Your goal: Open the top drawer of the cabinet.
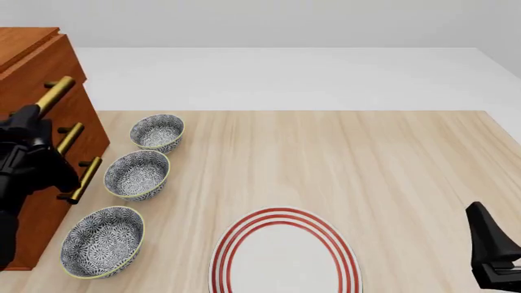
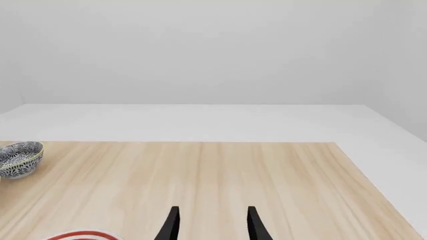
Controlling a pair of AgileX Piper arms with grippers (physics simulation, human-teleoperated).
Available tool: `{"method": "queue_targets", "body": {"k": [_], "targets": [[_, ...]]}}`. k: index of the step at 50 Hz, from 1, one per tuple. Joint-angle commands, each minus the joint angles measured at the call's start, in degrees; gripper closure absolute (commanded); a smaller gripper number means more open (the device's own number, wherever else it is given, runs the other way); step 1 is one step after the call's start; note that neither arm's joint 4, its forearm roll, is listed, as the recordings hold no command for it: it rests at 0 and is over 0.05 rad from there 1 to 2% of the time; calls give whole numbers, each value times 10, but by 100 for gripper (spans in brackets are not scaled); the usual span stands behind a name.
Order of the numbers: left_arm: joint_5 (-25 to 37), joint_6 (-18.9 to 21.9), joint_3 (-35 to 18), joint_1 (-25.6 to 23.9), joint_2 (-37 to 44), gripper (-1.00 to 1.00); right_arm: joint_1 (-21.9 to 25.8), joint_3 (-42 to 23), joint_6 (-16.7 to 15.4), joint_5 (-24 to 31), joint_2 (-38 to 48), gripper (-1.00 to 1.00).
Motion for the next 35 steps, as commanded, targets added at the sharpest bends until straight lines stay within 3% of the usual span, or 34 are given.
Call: {"method": "queue_targets", "body": {"k": [1,35], "targets": [[6,8,6,-3,-7,100,0,0,0,0,0,-100],[15,18,1,-22,-12,100,0,0,0,0,0,-100]]}}
